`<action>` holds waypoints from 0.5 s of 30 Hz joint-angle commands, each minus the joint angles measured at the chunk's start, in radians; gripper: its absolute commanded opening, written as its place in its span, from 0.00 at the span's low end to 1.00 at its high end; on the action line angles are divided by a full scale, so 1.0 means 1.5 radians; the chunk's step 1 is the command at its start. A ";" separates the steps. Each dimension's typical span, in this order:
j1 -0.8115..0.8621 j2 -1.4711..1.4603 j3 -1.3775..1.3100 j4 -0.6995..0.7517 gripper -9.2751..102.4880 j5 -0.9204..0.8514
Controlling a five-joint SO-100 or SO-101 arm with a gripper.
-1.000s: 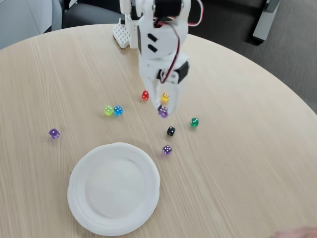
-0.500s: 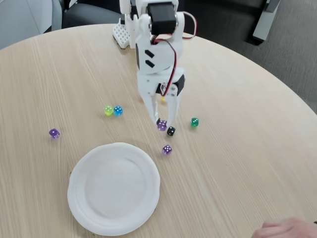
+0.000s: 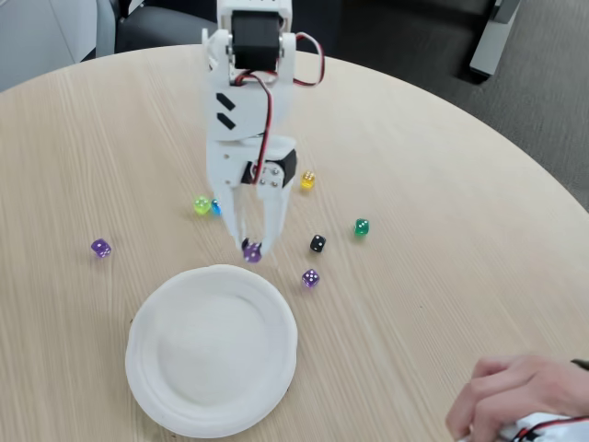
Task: Pick a purple dice and put it in the plate.
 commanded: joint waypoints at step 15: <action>0.009 -0.042 0.087 -0.221 0.08 -0.125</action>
